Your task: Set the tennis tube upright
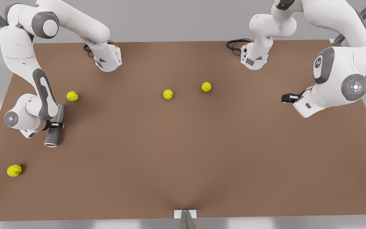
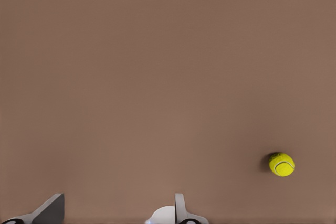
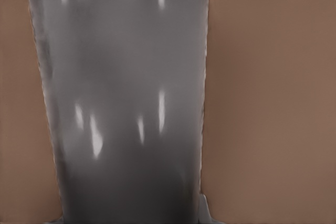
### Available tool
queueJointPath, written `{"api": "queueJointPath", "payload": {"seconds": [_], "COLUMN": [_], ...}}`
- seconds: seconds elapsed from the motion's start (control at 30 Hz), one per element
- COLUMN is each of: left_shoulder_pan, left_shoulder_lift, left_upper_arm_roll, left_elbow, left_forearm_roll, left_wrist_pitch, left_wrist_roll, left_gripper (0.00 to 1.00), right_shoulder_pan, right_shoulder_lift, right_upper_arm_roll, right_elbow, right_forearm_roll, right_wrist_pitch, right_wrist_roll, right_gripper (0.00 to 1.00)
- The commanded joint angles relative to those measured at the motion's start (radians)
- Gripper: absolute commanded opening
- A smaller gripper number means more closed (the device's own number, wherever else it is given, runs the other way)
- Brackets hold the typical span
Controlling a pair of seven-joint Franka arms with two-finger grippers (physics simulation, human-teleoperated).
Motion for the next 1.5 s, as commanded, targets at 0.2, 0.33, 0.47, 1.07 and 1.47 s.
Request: {"api": "queueJointPath", "payload": {"seconds": [0.2,0.33,0.47,1.07,1.47], "left_shoulder_pan": [0.000,0.000,0.000,0.000,0.000], "left_shoulder_lift": [0.000,0.000,0.000,-0.002,0.005], "left_upper_arm_roll": [0.000,0.000,0.000,0.000,0.000], "left_elbow": [0.000,0.000,0.000,0.000,-0.006], "left_forearm_roll": [-0.001,-0.001,-0.001,-0.002,-0.002], "left_wrist_pitch": [0.000,0.000,0.000,-0.009,-0.009], "left_wrist_roll": [0.000,0.000,0.000,-0.002,-0.002], "left_gripper": [1.00,1.00,1.00,1.00,1.00], "right_shoulder_pan": [0.031,0.084,0.215,0.952,1.255], "right_shoulder_lift": [0.000,-0.003,-0.003,0.238,0.621], "right_upper_arm_roll": [0.111,0.189,0.190,0.183,0.112], "right_elbow": [0.205,0.272,0.343,0.725,1.183], "right_forearm_roll": [-0.006,-0.008,-0.006,-0.095,-0.089], "right_wrist_pitch": [-0.136,-0.164,-0.230,-0.220,-0.222], "right_wrist_roll": [-0.006,-0.006,0.001,-0.129,-0.359], "right_gripper": [0.66,0.66,0.66,0.67,0.73]}}
